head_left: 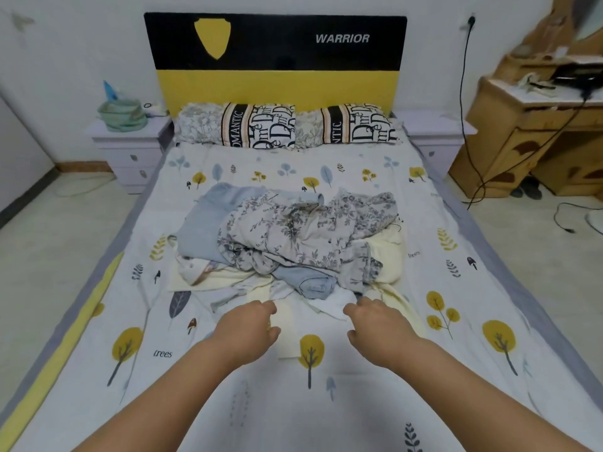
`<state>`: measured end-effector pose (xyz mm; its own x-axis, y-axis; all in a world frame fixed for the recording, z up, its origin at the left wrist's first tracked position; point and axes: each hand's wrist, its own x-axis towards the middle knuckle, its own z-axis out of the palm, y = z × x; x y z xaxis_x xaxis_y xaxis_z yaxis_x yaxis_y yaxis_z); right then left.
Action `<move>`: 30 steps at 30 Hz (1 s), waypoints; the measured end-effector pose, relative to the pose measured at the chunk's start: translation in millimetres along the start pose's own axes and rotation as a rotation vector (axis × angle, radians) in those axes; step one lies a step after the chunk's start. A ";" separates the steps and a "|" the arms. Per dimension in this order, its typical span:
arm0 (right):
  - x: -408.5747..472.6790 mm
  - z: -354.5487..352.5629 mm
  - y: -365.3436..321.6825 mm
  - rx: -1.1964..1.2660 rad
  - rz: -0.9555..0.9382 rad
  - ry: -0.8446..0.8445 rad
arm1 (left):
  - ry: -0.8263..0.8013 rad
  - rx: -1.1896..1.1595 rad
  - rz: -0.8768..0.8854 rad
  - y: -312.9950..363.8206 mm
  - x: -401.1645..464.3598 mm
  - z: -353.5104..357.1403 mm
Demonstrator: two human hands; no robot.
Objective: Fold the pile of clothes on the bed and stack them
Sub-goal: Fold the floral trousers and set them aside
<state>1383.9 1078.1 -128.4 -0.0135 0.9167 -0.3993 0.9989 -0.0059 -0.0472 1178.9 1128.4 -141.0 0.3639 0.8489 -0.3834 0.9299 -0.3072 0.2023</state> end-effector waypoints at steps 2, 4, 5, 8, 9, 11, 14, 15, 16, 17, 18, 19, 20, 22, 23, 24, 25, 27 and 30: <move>24.1 3.3 6.6 0.001 0.000 -0.001 | 0.002 0.001 -0.009 -4.3 21.4 4.5; 50.3 6.6 15.3 0.012 -0.002 0.003 | 0.000 0.018 -0.012 -8.1 45.7 8.3; 67.8 10.2 21.5 0.014 -0.007 0.009 | 0.004 0.033 -0.016 -10.3 62.3 12.4; 104.1 15.1 36.6 0.001 -0.002 0.018 | 0.046 0.078 -0.025 -14.4 100.8 19.6; 118.9 19.6 42.3 -0.013 0.001 0.022 | 0.061 0.095 -0.033 -15.2 116.7 24.6; 148.7 29.5 52.5 -0.042 0.005 0.029 | 0.092 0.143 -0.040 -16.5 149.1 34.5; 194.9 46.5 63.8 -0.055 0.007 0.044 | 0.159 0.189 -0.052 -18.6 196.9 48.9; 210.1 51.7 66.6 -0.045 0.015 0.054 | 0.187 0.196 -0.061 -20.3 211.8 52.7; 225.0 56.9 69.0 -0.033 0.021 0.067 | 0.217 0.196 -0.070 -22.4 226.2 56.4; 239.3 62.3 70.9 -0.019 0.022 0.082 | 0.245 0.184 -0.078 -24.7 239.9 59.5; 252.7 68.0 72.3 -0.008 0.022 0.095 | 0.272 0.166 -0.088 -27.4 253.0 62.1; 265.7 73.6 73.5 0.001 0.018 0.108 | 0.300 0.149 -0.099 -30.3 265.7 64.3; 278.2 79.0 74.0 0.010 0.009 0.120 | 0.330 0.135 -0.112 -33.9 278.0 66.0; 301.9 88.0 73.5 0.039 -0.011 0.143 | 0.374 0.132 -0.132 -43.2 301.1 69.1; 313.0 92.3 72.6 0.058 -0.016 0.153 | 0.367 0.154 -0.136 -48.8 312.1 71.4; 322.9 96.7 71.2 0.074 -0.020 0.160 | 0.336 0.186 -0.141 -54.9 321.9 74.4; 331.8 102.3 69.7 0.085 -0.029 0.166 | 0.286 0.219 -0.151 -61.4 329.9 78.0; 344.0 116.2 66.7 0.075 -0.048 0.148 | 0.184 0.225 -0.172 -74.3 340.5 86.7; 348.8 136.3 61.5 0.018 -0.075 0.190 | 0.215 0.170 -0.104 -87.5 344.3 99.5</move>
<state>1434.4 1343.0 -395.4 -0.0777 0.9738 -0.2137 0.9944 0.0602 -0.0871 1228.2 1404.7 -380.4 0.2634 0.9457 -0.1904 0.9638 -0.2662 0.0109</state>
